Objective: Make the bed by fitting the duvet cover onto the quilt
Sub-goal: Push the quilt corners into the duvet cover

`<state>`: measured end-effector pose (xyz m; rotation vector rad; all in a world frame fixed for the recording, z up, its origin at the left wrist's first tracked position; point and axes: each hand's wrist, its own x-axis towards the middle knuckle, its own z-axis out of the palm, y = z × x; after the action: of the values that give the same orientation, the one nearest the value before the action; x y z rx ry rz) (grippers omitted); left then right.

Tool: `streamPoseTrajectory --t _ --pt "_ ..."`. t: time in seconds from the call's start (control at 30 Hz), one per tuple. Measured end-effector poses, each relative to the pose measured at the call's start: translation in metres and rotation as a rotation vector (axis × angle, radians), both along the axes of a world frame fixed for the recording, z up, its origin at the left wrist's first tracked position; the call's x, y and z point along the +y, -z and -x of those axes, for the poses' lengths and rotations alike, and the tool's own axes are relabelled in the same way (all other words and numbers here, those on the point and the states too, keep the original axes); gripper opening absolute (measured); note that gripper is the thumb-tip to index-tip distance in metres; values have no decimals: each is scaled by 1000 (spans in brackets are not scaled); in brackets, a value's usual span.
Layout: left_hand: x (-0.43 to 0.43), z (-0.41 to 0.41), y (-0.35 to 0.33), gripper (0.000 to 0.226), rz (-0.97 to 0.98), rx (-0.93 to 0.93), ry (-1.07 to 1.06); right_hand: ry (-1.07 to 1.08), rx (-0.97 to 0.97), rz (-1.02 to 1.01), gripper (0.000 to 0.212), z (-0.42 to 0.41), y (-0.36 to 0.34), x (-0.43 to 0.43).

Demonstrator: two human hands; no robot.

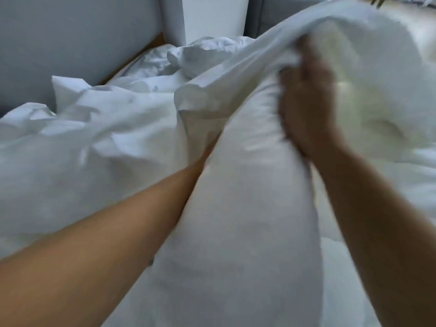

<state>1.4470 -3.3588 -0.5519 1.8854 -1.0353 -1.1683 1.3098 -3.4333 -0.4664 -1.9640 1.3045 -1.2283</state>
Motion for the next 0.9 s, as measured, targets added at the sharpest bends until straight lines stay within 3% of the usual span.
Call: streamPoseTrajectory --t 0.07,0.13,0.17,0.23,0.3,0.4,0.47,0.53,0.63,0.77,0.83,0.9 --pt "28 -16 15 48 -317 -228 134 -131 510 -278 59 -18 46 -2" --pt "50 -16 18 35 -409 -124 236 -168 898 -625 74 -9 92 9" --pt "58 -10 20 25 -388 -65 279 -164 966 -682 81 -1 107 14" --pt "63 -8 31 22 -340 -50 265 -152 917 -650 86 5 120 16" --pt "73 -12 50 42 -370 -78 264 -212 856 -642 81 -2 113 11" --pt "82 -18 65 37 -375 -127 273 -201 749 -758 37 -6 84 -5" --pt "76 -12 56 27 -435 -109 206 -6 722 -605 27 4 65 -16" --pt "59 -4 29 21 -435 21 177 197 729 -357 39 18 57 -33" --pt "8 0 -2 17 -249 22 176 217 723 -174 56 31 55 -57" --pt "-76 -16 -28 5 -157 53 -37 92 741 -366 97 35 60 -101" --pt "-113 -32 -45 27 1 -34 -92 12 739 -478 103 36 69 -118" --pt "-139 -47 -62 79 99 -286 -82 -54 753 -491 116 34 86 -122"
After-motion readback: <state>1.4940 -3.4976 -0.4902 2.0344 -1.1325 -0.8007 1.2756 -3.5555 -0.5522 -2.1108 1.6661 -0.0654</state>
